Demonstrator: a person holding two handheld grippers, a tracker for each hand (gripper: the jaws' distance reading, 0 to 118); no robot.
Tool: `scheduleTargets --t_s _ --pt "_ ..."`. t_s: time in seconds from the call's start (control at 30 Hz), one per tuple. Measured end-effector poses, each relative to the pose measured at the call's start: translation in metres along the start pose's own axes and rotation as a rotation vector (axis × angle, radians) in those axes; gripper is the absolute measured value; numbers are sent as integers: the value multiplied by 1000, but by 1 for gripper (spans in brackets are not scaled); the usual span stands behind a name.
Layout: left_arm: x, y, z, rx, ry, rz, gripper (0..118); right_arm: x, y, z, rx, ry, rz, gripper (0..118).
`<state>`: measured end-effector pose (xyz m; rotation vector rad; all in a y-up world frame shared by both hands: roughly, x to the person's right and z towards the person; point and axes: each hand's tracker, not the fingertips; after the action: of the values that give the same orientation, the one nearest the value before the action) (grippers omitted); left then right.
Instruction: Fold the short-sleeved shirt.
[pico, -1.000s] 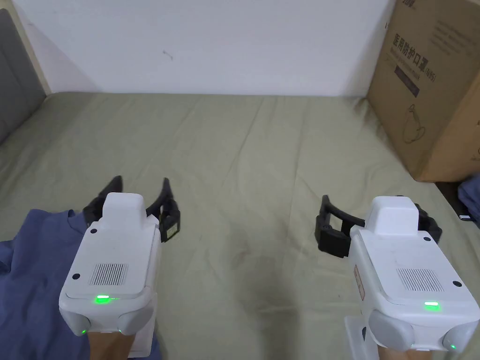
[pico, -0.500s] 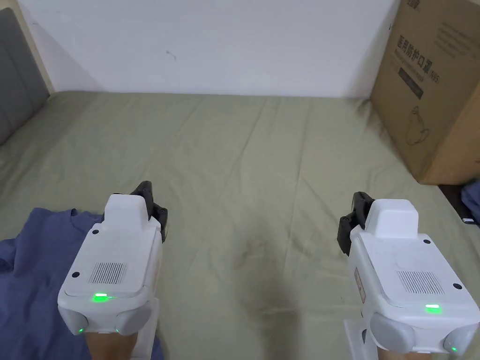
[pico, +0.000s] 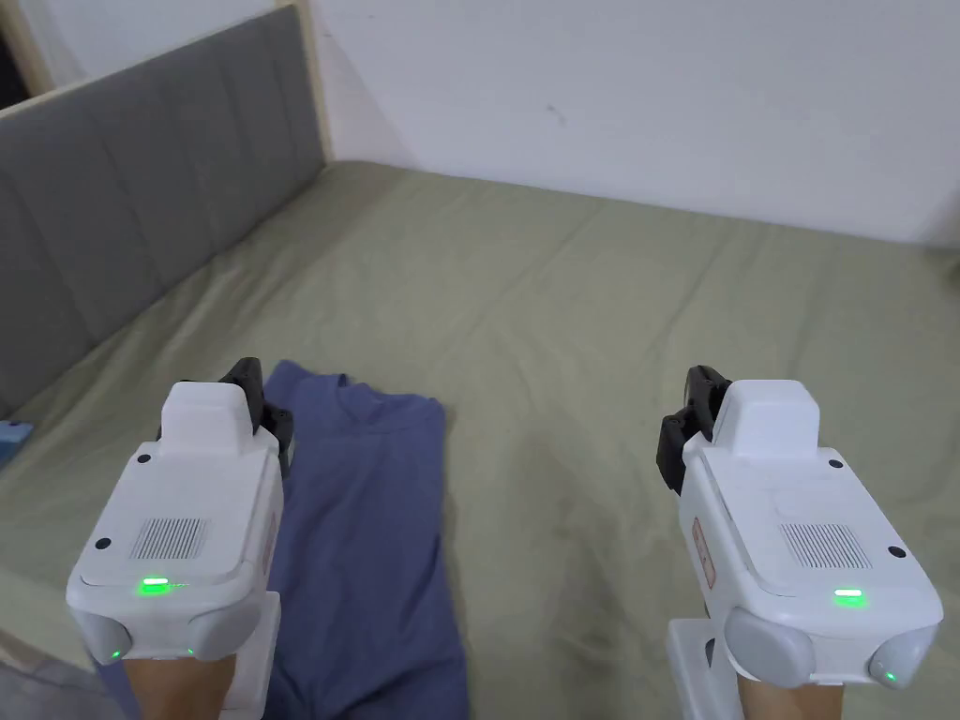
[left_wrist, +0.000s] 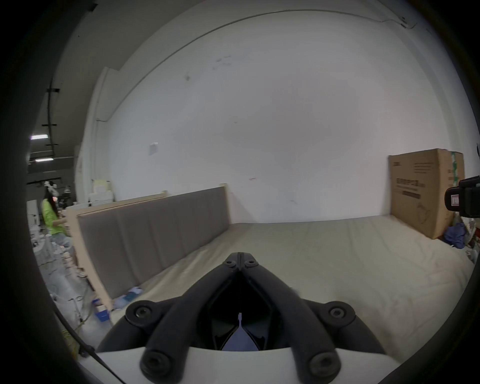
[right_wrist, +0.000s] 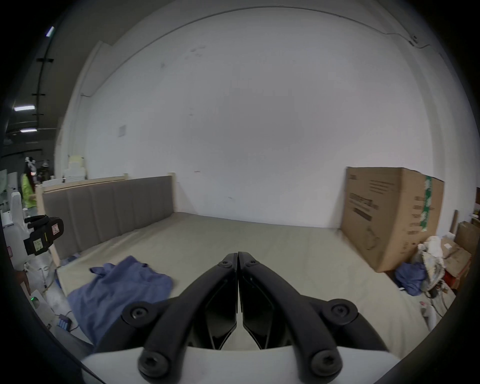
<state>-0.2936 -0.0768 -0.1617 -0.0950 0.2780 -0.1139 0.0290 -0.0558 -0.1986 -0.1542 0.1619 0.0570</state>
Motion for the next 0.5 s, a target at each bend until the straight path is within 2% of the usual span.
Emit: scheduleTargets --t_s 0.27,0.5 --pt "-77 -9 24 -37 146 -6 0 -67 4 -13 10 147 -14 0" --pt "-95 -15 31 -65 180 -8 0 -82 3 -14 9 189 -6 0"
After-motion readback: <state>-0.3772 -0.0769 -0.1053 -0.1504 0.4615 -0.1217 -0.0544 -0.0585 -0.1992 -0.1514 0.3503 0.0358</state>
